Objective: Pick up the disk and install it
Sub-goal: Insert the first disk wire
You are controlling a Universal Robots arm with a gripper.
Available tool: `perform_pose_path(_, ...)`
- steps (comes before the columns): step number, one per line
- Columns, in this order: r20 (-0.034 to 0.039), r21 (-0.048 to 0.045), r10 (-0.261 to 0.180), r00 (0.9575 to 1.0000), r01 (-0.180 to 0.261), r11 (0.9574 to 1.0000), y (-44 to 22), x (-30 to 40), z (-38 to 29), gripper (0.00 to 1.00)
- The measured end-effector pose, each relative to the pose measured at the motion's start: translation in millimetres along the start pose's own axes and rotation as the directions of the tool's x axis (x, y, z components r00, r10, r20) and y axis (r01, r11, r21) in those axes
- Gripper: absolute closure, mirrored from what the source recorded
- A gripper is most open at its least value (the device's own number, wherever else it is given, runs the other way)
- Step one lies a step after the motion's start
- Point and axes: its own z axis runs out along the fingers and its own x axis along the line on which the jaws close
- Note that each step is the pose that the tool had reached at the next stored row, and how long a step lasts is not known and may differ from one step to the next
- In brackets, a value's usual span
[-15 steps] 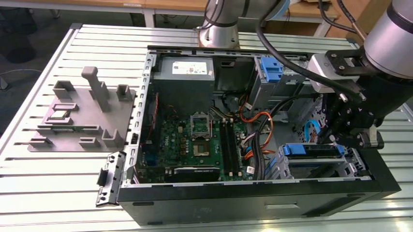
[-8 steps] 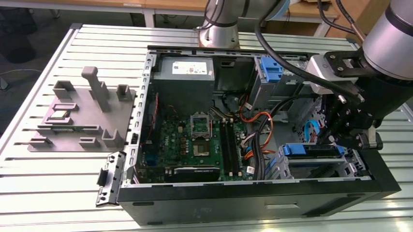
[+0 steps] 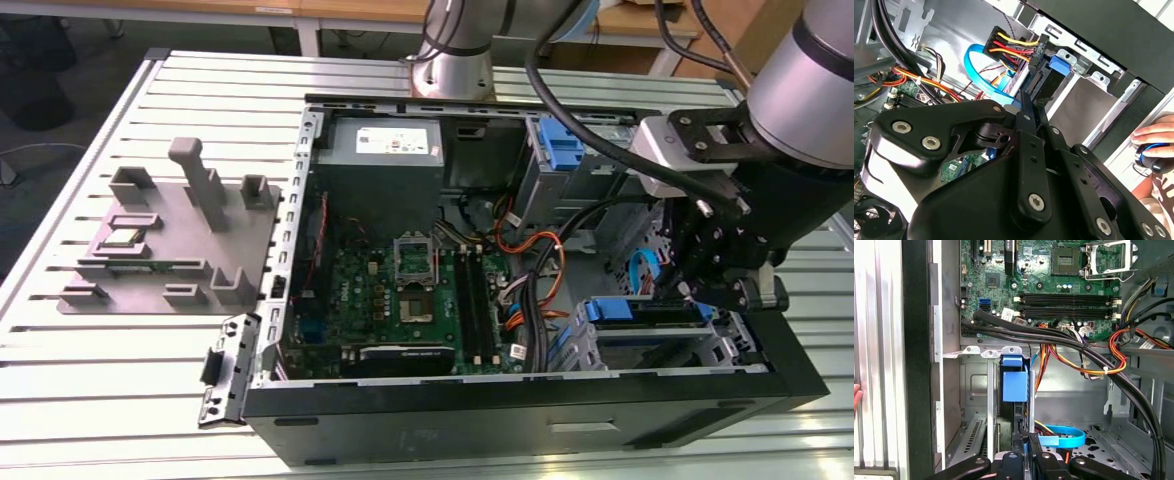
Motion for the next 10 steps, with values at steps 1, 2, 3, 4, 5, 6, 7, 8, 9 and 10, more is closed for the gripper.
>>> perform_pose_path(1, -0.0001, 0.0, 0.0, 1.0, 0.0, 1.0, 0.0, 0.0, 0.1, 0.84)
perform_pose_path(2, -0.0002, 0.0, 0.0, 1.0, 0.0, 1.0, 0.0, 0.0, 0.1, 0.84)
perform_pose_path(3, -0.0002, 0.0, 0.0, 1.0, 0.0, 1.0, 0.1, 0.0, 0.1, 0.84)
perform_pose_path(4, -0.0001, 0.0001, 0.0, 1.0, 0.0, 1.0, 0.4, 0.0, 0.4, 0.84)
perform_pose_path(5, 0.0003, 0.0001, 0.0, 1.0, 0.0, 1.0, 0.6, 0.0, 1.1, 0.84)
perform_pose_path(6, 0.0004, 0.0001, 0.0, 1.0, 0.0, 1.0, 0.7, 0.1, 2.1, 0.84)
perform_pose_path(7, 0.0002, 0.0, 0.0, 1.0, 0.0, 1.0, 0.8, 0.1, 3.0, 0.84)
perform_pose_path(8, -0.0001, 0.0, 0.0, 1.0, 0.0, 1.0, 0.8, 0.0, 3.3, 0.84)
perform_pose_path(9, -0.0002, 0.0, 0.0, 1.0, 0.0, 1.0, 0.9, 0.1, 3.3, 0.84)
perform_pose_path(10, -0.0004, 0.0, 0.0, 1.0, 0.0, 1.0, 0.9, 0.1, 3.5, 0.84)
